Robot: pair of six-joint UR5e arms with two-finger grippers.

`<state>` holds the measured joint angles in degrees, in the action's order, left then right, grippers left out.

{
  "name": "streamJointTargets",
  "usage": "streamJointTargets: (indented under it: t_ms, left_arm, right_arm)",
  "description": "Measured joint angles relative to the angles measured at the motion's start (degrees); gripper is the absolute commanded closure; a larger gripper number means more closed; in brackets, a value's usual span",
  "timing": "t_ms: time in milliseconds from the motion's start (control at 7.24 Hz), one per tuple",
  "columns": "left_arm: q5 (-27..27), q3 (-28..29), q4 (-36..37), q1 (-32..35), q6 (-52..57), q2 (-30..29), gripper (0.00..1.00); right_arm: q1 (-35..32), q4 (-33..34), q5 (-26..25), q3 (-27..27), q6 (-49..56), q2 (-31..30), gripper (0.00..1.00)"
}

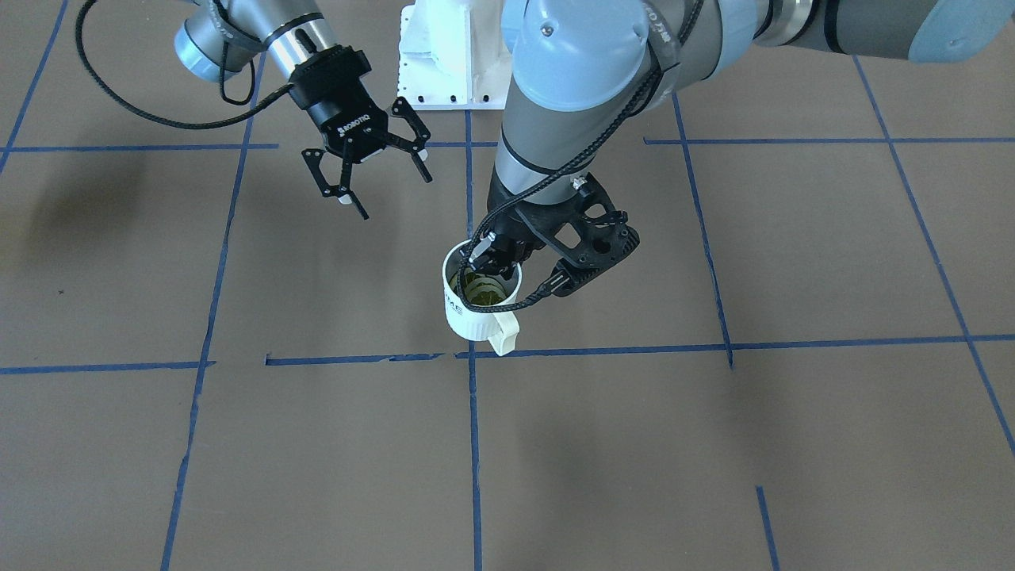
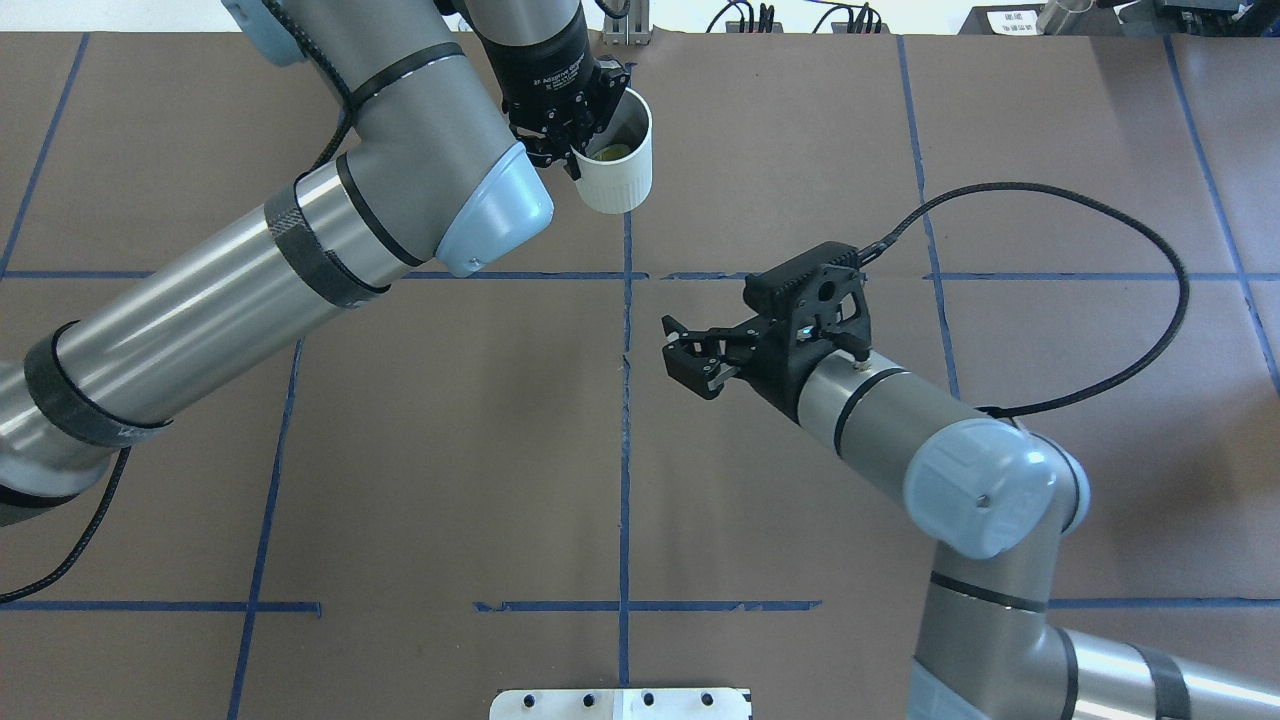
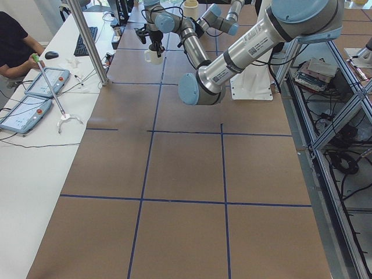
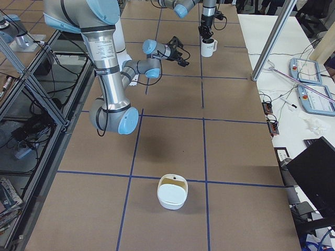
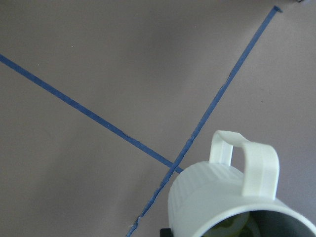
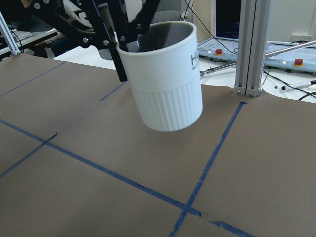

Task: Left arm hands cup to right arm to dump lemon

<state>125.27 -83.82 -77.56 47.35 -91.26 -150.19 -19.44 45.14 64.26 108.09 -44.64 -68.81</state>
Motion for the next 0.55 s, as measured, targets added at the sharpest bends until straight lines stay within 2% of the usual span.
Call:
streamJointTargets:
  t_ms: [276, 552]
  left_arm:
    - [2.0, -0.5, 1.5, -0.9, -0.2, 0.0, 1.0]
    - [2.3, -1.3, 2.1, -2.7, -0.4, 0.2, 1.0]
  right_arm:
    - [3.9, 0.0, -11.8, -2.7, 0.1, 2.8, 0.0]
    - [5.0, -0.1, -16.6, -3.4, 0.0, 4.0, 0.0]
